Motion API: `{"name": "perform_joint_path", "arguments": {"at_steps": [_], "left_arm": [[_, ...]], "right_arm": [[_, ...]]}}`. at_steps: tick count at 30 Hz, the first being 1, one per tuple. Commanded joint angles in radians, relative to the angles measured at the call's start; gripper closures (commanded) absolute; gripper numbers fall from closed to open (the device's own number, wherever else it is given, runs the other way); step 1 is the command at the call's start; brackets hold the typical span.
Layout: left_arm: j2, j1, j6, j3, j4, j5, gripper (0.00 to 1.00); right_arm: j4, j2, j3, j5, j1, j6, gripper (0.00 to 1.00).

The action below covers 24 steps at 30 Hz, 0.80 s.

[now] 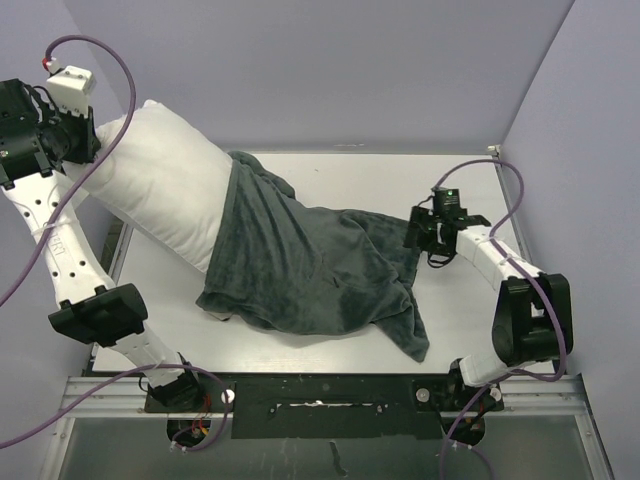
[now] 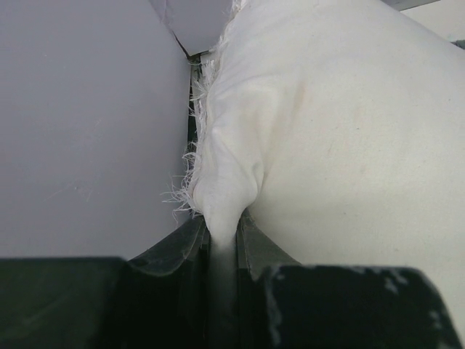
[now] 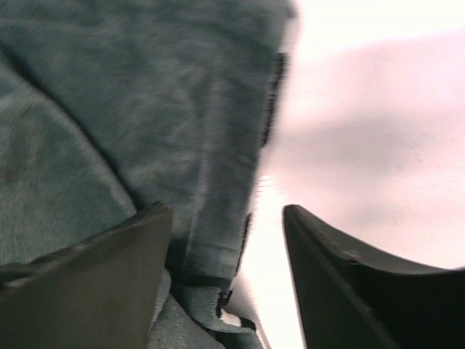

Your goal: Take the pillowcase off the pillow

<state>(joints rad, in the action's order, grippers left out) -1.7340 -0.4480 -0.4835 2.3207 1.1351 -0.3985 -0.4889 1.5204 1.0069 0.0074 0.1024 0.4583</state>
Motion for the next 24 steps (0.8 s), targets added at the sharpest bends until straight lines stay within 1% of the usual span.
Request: {"name": "perform_joint_path", "arguments": {"at_steps": [1, 2, 4, 9, 12, 16, 18, 20, 22, 24], "left_arm": [[0.083, 0.011, -0.020, -0.027, -0.165, -0.042, 1.00], [0.086, 0.017, -0.020, -0.041, -0.173, -0.042, 1.00], [0.087, 0.024, -0.019, -0.059, -0.181, -0.045, 1.00], [0.082, 0.024, -0.028, -0.081, -0.204, -0.048, 1.00], [0.080, 0.025, -0.029, -0.084, -0.209, -0.056, 1.00], [0.075, 0.026, -0.027, -0.077, -0.217, -0.063, 1.00], [0.073, 0.025, -0.027, -0.074, -0.218, -0.063, 1.00], [0.071, 0.025, -0.028, -0.074, -0.217, -0.061, 1.00], [0.073, 0.023, -0.030, -0.073, -0.216, -0.059, 1.00], [0.080, 0.022, -0.036, -0.073, -0.217, -0.061, 1.00]], "right_arm": [[0.100, 0.034, 0.086, 0.019, 0.166, -0.155, 0.24], [0.106, 0.060, 0.108, 0.018, 0.187, -0.190, 0.20], [0.120, 0.116, 0.146, 0.003, 0.216, -0.258, 0.14], [0.071, 0.281, 0.259, -0.021, 0.237, -0.351, 0.04], [0.047, 0.357, 0.313, 0.009, 0.245, -0.381, 0.02], [0.021, 0.425, 0.356, 0.023, 0.253, -0.368, 0.03], [0.020, 0.438, 0.355, 0.012, 0.268, -0.361, 0.07], [0.006, 0.454, 0.353, 0.013, 0.283, -0.334, 0.14], [-0.028, 0.472, 0.361, 0.014, 0.282, -0.296, 0.27], [-0.058, 0.467, 0.357, 0.042, 0.279, -0.261, 0.45]]}}
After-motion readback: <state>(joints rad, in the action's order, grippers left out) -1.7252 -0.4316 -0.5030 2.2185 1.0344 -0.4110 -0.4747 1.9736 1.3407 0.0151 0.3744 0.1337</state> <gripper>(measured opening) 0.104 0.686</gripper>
